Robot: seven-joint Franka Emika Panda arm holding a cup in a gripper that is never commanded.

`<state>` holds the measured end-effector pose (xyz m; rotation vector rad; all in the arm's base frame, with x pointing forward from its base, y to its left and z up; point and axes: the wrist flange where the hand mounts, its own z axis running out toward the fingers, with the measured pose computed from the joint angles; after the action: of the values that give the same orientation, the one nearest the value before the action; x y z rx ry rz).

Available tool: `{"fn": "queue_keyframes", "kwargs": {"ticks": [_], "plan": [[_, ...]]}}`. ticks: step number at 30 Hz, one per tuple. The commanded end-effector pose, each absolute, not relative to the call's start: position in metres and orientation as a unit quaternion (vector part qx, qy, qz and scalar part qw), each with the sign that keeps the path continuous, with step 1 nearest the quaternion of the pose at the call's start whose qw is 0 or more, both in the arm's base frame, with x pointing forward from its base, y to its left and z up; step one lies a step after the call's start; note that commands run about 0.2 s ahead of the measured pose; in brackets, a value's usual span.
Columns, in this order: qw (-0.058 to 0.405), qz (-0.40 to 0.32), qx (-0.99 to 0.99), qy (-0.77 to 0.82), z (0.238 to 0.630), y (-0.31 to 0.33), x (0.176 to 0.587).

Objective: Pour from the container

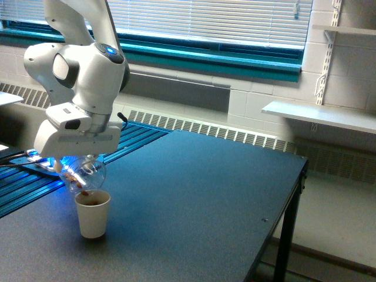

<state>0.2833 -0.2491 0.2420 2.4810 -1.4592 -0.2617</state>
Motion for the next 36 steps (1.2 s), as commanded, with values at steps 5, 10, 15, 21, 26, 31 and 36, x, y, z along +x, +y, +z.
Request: {"fn": "queue_keyframes", "kwargs": {"ticks": [5, 10, 15, 21, 26, 31, 36], "plan": [[0.131, -0.090, 0.858, -0.488, 0.2444, -0.2507, 0.2892], [0.130, -0.087, 0.860, -0.485, 0.2462, -0.2496, 0.2931], [0.130, -0.087, 0.861, -0.484, 0.2467, -0.2487, 0.2937], [0.131, -0.086, 0.861, -0.483, 0.2482, -0.2493, 0.2947], [0.130, -0.086, 0.862, -0.482, 0.2489, -0.2481, 0.2960], [0.131, -0.086, 0.863, -0.481, 0.2487, -0.2468, 0.2955], [0.130, -0.084, 0.864, -0.480, 0.2503, -0.2455, 0.2968]]}}
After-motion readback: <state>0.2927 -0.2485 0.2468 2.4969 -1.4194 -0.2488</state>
